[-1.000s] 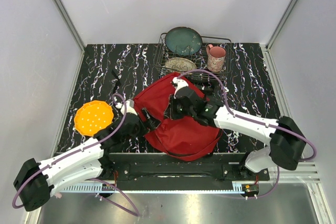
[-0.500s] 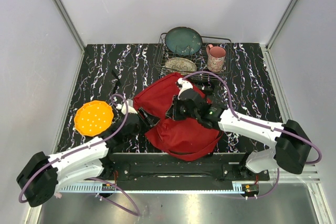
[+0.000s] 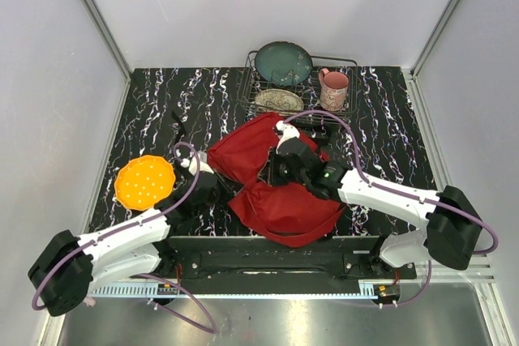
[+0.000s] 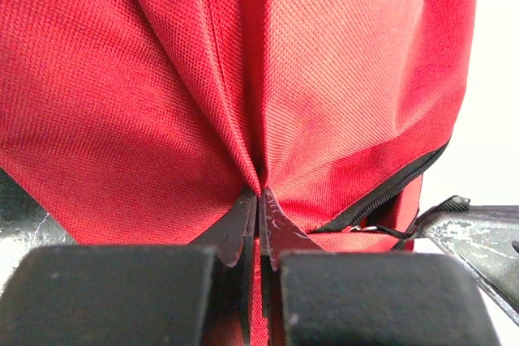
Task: Pack the student bag
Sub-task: Zip the student bag at the center of the board.
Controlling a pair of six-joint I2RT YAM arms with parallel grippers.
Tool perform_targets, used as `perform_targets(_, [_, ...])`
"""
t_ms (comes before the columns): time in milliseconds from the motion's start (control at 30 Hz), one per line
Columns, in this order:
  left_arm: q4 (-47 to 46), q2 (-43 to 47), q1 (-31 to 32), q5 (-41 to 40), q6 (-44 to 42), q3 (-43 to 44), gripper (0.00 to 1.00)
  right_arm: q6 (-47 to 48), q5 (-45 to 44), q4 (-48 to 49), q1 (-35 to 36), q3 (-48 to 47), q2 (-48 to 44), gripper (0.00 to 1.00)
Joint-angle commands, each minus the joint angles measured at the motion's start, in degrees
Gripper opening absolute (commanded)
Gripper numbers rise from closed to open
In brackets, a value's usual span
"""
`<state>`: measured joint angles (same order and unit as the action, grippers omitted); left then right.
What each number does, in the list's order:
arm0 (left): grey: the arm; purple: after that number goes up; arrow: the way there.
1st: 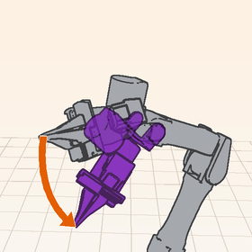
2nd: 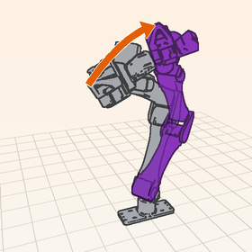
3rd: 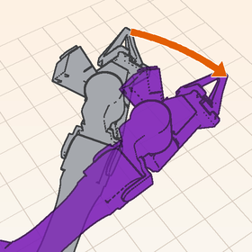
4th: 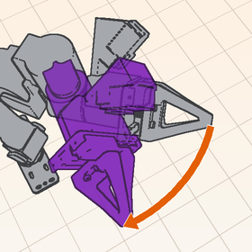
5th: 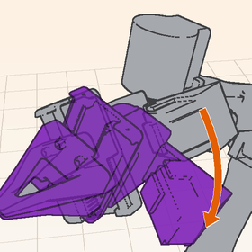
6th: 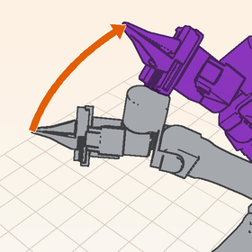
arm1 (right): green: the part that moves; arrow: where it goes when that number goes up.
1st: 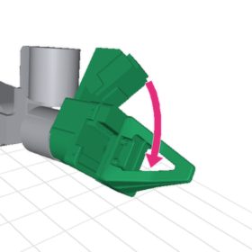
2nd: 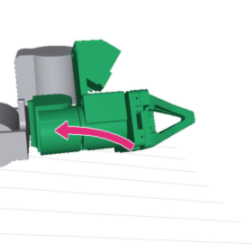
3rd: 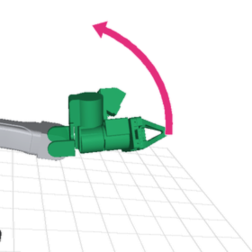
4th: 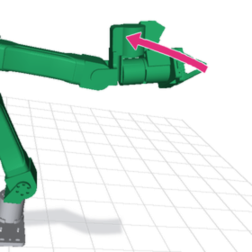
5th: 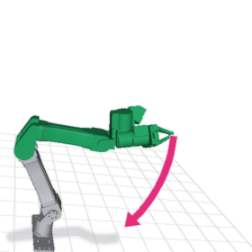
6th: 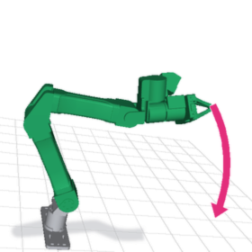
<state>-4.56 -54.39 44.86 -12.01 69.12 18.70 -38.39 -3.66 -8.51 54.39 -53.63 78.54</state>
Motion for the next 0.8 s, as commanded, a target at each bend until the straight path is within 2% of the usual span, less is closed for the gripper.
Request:
perform_targets(0, [3.58, 4.01, -1.00, -1.88, -1.88, 1.96, 0.00, 1.65, -5.91, -0.97, 0.45, -1.30, -3.13, 0.00])
perform_targets(167, [9.99, 11.14, -1.97, -2.75, -3.03, 0.64, 0.00, 2.53, -10.92, -2.38, 0.28, -1.83, -2.52, 0.00])
perform_targets(300, [15.44, 17.37, -2.94, -3.11, -4.78, 0.29, 0.00, 1.75, -11.63, -2.65, -0.16, -2.45, -1.55, 0.00])
perform_targets(533, [20.64, 20.64, -4.43, -3.55, -6.37, 0.46, 0.00, -0.37, -12.69, -2.47, -1.39, -1.75, -1.81, 0.00])
perform_targets(700, [20.47, 21.17, -4.61, -3.28, -7.33, 0.37, 0.01, -0.28, -7.68, 1.21, -1.39, 0.10, -2.96, 0.00])
perform_targets(733, [19.51, 21.08, -4.61, -1.80, -7.86, 0.29, 0.13, -0.28, -6.89, 1.65, -1.39, 0.36, -3.13, 0.00])
perform_targets(767, [16.80, 21.17, -4.69, -0.74, -8.56, 0.29, 0.51, -0.02, -4.54, 3.22, -1.39, 0.89, -3.39, 0.00])
